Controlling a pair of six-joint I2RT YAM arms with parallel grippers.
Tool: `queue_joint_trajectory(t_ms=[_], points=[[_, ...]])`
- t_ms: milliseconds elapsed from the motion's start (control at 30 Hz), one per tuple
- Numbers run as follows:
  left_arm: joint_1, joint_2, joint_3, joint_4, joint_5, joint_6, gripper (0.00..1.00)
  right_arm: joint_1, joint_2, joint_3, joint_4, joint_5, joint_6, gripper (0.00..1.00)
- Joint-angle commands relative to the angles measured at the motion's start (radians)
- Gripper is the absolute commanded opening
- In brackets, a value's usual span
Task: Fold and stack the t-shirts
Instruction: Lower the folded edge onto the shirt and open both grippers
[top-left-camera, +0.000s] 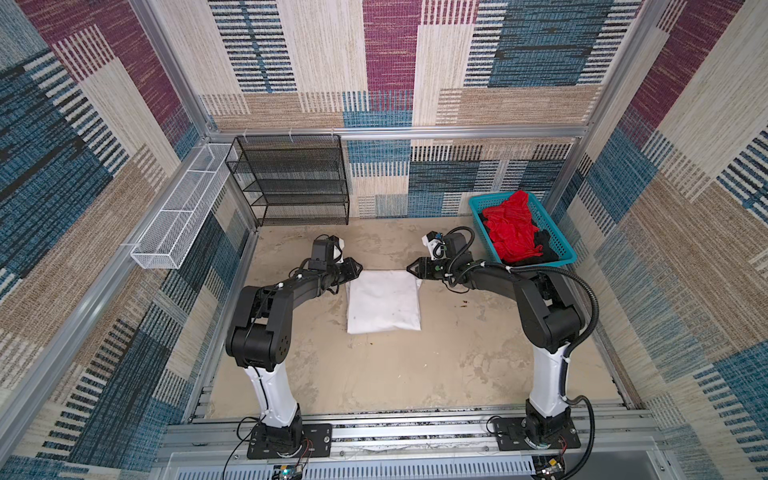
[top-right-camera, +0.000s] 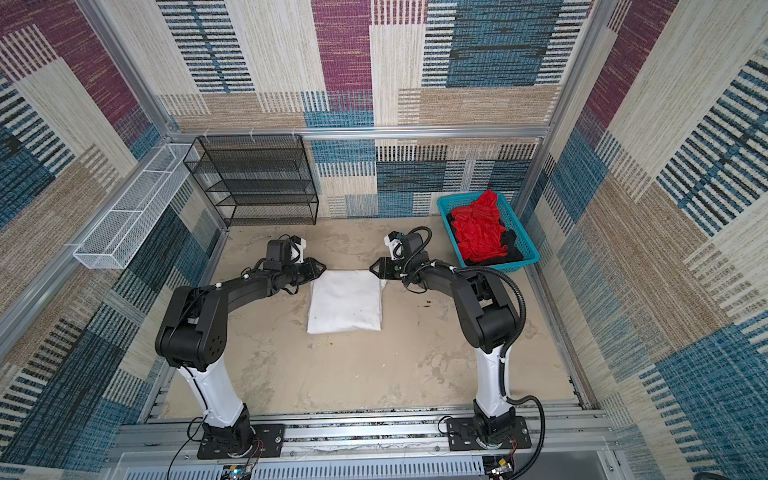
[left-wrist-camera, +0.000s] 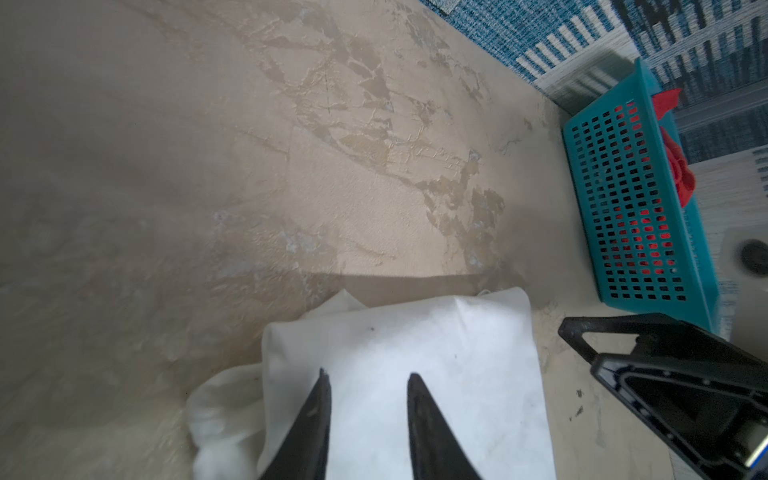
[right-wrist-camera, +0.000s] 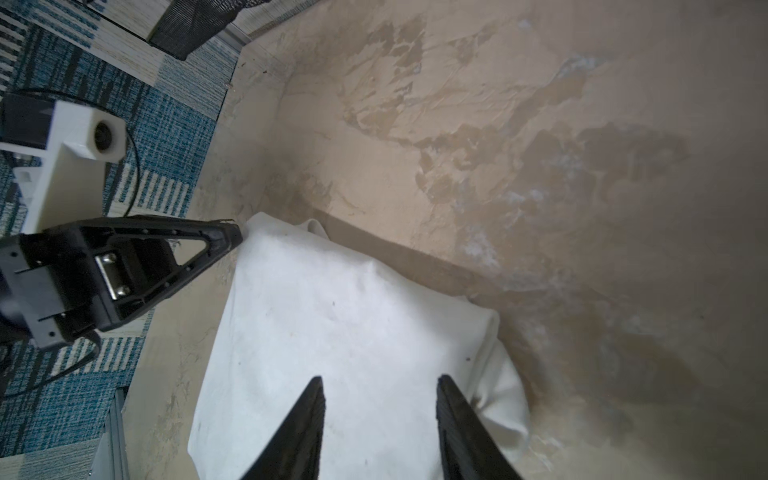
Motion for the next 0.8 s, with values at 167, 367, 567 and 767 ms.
queue_joint_trajectory(t_ms=[167, 367, 567, 767], points=[[0.003, 0.082, -0.015, 0.159, 0.022, -0.099, 0.31, 0.001, 0.1, 0.015, 0.148, -0.085, 0.118, 0.44], [0.009, 0.108, -0.061, 0.176, -0.015, -0.108, 0.31, -0.005, 0.131, -0.005, 0.087, 0.034, 0.114, 0.43], [0.019, 0.1, -0.103, 0.185, -0.042, -0.093, 0.31, -0.008, 0.119, -0.035, 0.074, 0.063, 0.088, 0.43], [0.021, 0.032, -0.09, 0.13, -0.053, -0.058, 0.31, -0.008, 0.04, -0.041, 0.036, 0.112, 0.063, 0.43]])
